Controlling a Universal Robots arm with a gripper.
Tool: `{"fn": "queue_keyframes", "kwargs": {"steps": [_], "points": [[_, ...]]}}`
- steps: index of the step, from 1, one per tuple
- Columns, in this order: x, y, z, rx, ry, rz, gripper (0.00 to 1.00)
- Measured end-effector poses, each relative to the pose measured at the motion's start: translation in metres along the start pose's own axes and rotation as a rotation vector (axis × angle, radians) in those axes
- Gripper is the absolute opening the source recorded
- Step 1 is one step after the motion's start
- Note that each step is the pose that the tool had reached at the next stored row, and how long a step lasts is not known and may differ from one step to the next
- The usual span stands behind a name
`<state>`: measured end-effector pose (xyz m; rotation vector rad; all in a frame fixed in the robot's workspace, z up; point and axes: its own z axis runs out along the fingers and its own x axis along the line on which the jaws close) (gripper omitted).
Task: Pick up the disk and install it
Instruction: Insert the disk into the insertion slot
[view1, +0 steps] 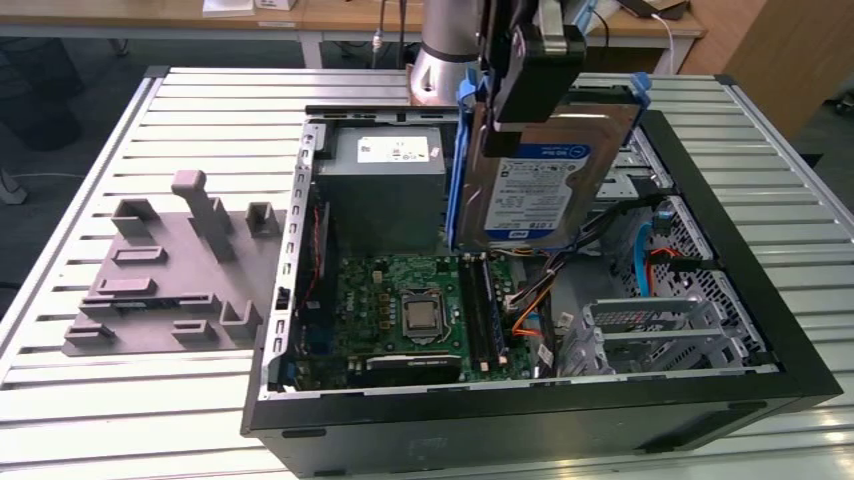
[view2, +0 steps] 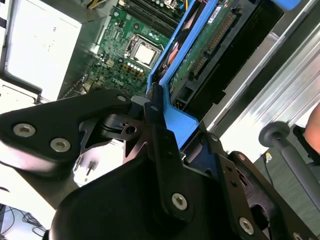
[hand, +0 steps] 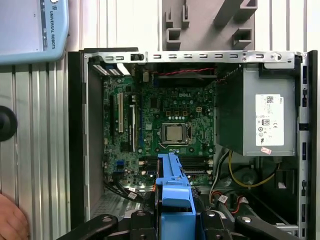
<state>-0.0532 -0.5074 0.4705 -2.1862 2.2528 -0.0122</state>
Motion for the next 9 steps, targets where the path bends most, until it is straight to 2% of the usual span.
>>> {"fn": "queue_keyframes", "kwargs": {"steps": [9], "points": [[0.0144,-0.001,0.0002,0.0002,0.0061,0.0,0.36]]}}
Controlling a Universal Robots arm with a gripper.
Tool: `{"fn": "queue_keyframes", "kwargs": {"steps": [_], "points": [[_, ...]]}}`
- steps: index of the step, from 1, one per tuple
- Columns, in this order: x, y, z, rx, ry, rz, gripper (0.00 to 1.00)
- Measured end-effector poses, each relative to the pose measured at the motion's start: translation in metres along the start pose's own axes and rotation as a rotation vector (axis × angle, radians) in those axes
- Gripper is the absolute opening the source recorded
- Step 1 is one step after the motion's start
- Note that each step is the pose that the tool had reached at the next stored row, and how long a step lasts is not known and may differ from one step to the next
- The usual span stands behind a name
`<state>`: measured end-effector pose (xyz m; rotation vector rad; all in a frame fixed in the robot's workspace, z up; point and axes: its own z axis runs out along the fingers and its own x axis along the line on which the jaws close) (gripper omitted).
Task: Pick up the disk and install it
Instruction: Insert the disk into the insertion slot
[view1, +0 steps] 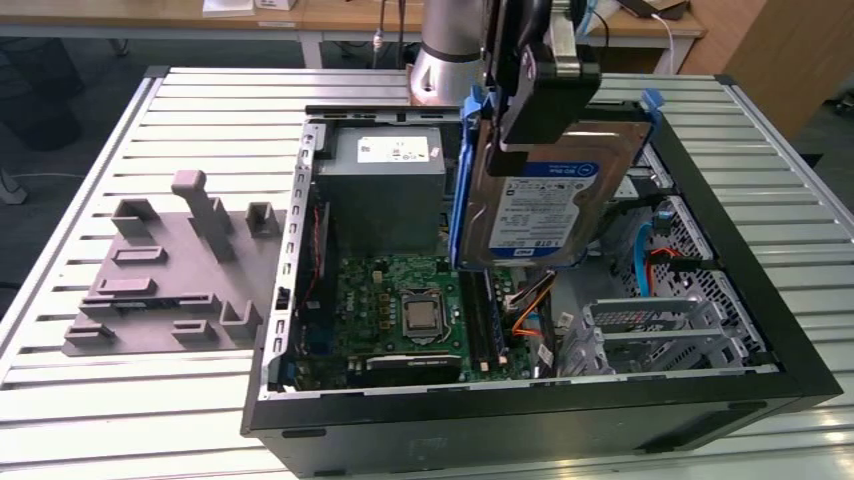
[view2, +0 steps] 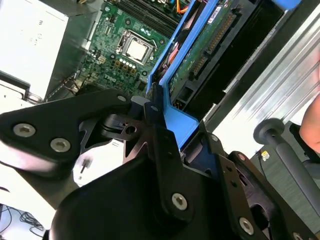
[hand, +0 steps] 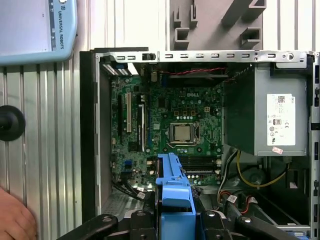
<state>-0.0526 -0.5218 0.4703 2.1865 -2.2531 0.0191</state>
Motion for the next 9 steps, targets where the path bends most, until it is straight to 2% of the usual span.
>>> {"fn": "queue_keyframes", "kwargs": {"steps": [9], "points": [[0.0017,-0.0118,0.0009,0.0,0.0006,0.0,0.36]]}}
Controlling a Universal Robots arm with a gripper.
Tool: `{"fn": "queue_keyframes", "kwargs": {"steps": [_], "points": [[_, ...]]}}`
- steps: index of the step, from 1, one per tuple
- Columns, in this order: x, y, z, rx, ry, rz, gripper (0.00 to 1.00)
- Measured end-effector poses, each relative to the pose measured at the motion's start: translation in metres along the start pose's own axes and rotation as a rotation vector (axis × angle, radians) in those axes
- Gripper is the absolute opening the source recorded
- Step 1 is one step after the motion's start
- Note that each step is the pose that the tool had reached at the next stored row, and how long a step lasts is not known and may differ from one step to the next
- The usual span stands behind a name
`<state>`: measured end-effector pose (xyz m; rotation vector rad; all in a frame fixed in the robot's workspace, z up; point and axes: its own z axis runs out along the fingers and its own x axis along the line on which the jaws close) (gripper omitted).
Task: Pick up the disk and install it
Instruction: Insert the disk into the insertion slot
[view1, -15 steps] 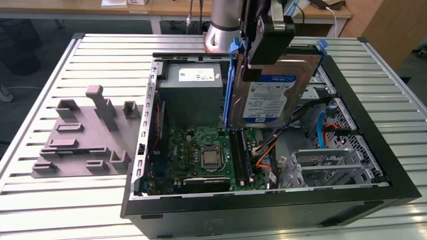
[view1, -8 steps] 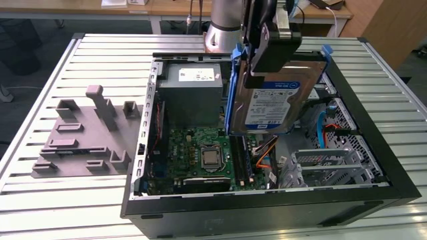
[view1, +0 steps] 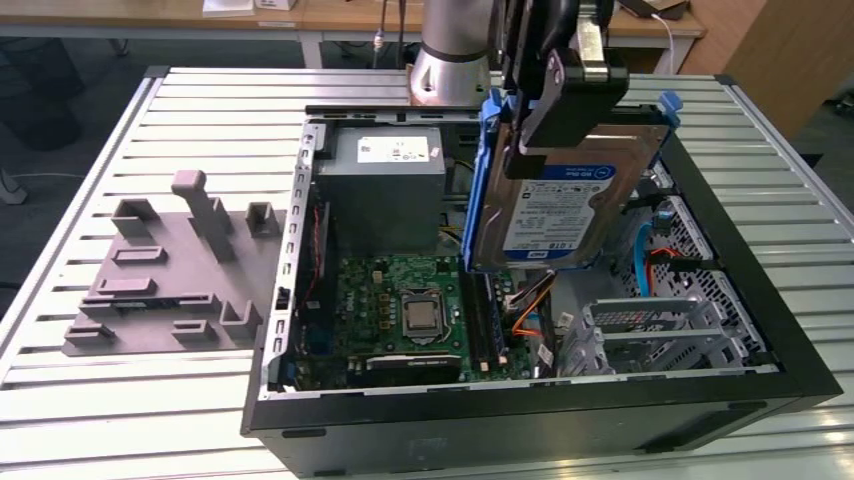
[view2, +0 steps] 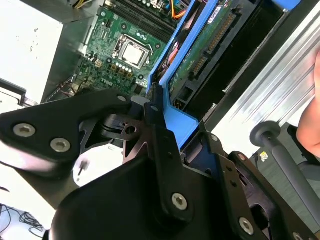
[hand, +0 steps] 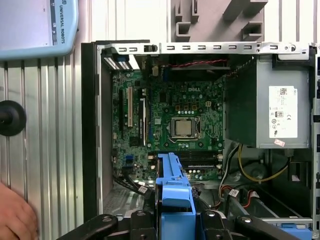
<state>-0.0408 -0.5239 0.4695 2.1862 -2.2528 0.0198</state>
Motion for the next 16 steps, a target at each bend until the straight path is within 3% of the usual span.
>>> {"fn": "queue_keyframes", "kwargs": {"steps": [9,16], "points": [[0.0092,-0.0039,0.0009,0.0,0.0,0.0,0.36],[0.0122,-0.0102,0.0019,0.0001,0.001,0.0,0.36]]}}
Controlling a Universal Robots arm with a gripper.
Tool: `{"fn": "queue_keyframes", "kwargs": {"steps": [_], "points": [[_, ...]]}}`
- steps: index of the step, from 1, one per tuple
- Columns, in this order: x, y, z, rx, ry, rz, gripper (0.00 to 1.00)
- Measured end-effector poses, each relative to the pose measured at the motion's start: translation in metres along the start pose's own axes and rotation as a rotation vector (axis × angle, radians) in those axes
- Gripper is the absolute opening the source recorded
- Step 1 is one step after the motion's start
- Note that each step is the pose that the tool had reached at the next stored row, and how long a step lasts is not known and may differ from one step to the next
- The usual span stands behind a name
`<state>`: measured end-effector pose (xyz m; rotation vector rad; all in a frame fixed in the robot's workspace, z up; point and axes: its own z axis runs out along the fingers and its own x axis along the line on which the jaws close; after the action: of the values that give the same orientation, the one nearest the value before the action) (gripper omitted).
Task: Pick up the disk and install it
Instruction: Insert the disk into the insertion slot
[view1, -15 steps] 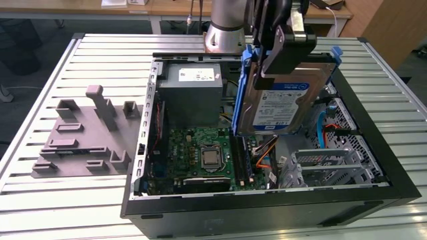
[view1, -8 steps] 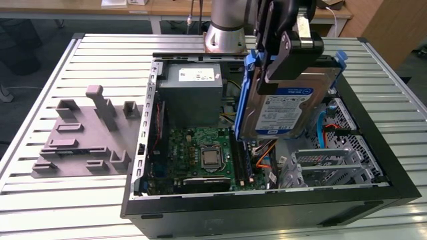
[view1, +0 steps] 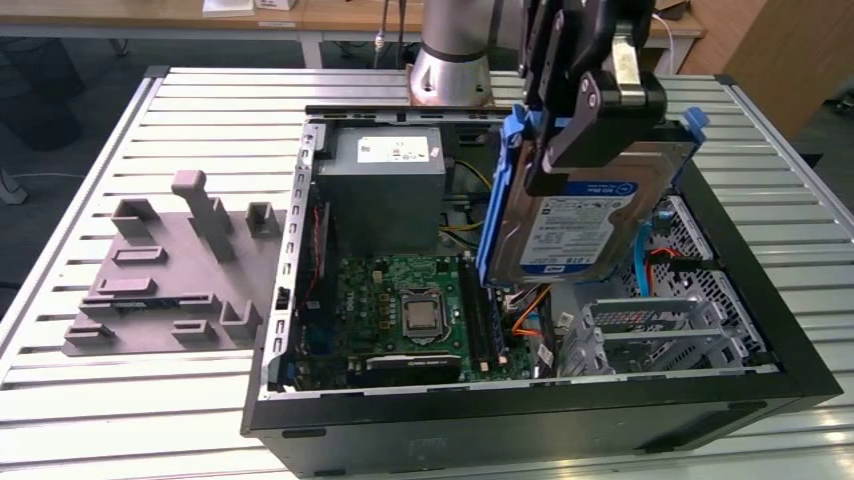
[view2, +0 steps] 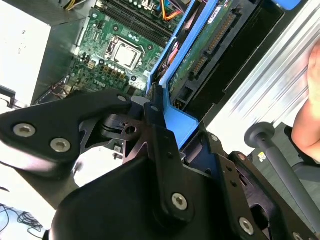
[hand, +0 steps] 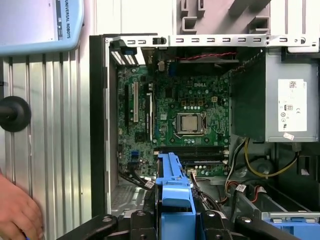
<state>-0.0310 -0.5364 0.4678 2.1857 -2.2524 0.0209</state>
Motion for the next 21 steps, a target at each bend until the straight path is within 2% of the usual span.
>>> {"fn": "queue_keyframes", "kwargs": {"steps": [17,21], "points": [[0.0065,-0.0236,0.0027,0.0,0.0003,0.0,0.36],[0.0069,-0.0247,0.0028,-0.0001,0.0009,0.0,0.36]]}}
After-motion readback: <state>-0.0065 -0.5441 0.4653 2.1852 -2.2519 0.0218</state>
